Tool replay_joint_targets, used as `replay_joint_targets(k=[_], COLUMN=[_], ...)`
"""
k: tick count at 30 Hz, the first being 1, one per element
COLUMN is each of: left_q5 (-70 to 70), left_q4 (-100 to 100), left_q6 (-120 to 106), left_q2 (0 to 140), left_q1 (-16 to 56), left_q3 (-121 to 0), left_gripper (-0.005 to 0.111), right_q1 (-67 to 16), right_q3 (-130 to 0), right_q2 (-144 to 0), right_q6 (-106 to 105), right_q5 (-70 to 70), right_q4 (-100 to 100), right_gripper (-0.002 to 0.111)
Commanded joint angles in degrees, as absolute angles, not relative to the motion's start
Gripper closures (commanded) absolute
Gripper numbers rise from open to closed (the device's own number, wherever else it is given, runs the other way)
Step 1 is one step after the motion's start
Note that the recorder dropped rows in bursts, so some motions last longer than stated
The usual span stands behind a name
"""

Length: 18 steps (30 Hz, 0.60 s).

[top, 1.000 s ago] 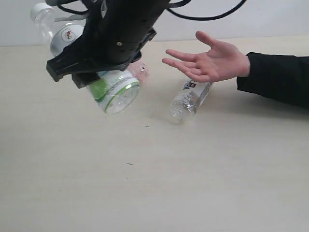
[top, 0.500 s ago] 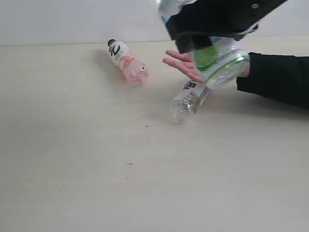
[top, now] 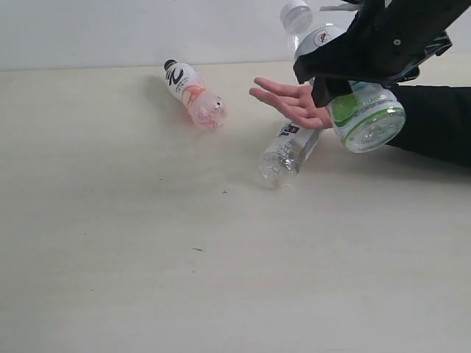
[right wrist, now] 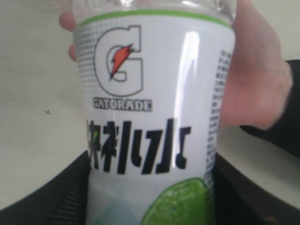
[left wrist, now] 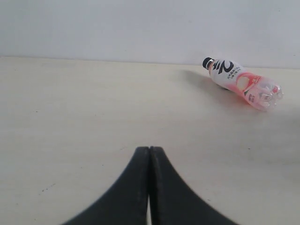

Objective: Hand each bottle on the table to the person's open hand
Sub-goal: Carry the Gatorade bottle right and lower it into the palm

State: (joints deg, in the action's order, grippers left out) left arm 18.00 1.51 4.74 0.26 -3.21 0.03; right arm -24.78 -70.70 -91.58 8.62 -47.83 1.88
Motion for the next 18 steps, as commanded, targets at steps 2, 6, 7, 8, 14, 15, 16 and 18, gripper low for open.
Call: replay_joint_targets(k=[2,6,7,8,14,15,16,18], left_q5=[17.9,17.9,17.9,17.9,17.9,17.9,17.9,17.9], left_q4=[1.3,1.3,1.3,1.3,1.3,1.3,1.3,1.3], left_q6=[4.7,4.7,4.7,4.7,4.7,4.7,4.7,4.7], left_q2=[0.0,0.0,0.0,0.0,0.0,0.0,0.0,0.0], left_q1=[-2.8,-2.8,-2.8,-2.8,-2.8,-2.8,-2.8,-2.8], left_q3=[0.0,0.0,0.0,0.0,0.0,0.0,0.0,0.0], left_gripper=[0.107,0.107,0.107,0.107,0.107,0.107,0.107,0.107], right_q1=[-24.2,-24.2,-24.2,-24.2,-24.2,-24.2,-24.2,-24.2], right_q3=[-74.5,-80.1,-81.5,-82.9,-85.5,-85.5,-85.5,-85.5], right_q2=[-96.7,-101.3,-102.4,-103.6,-107.9,-108.4,-108.7,-109.2], right_q6=[8.5,8.5,8.5,8.5,8.8,8.8,8.8,9.5], right_q5=[-45.9,-49.1,-50.0,-50.7,-53.6,-53.6,-53.6,-53.5], right_q4=[2.4,2.4,2.4,2.4,2.6,2.6,2.6,3.5], right_gripper=[0.108,0.108,0.108,0.108,0.108,0.108,0.108,0.108])
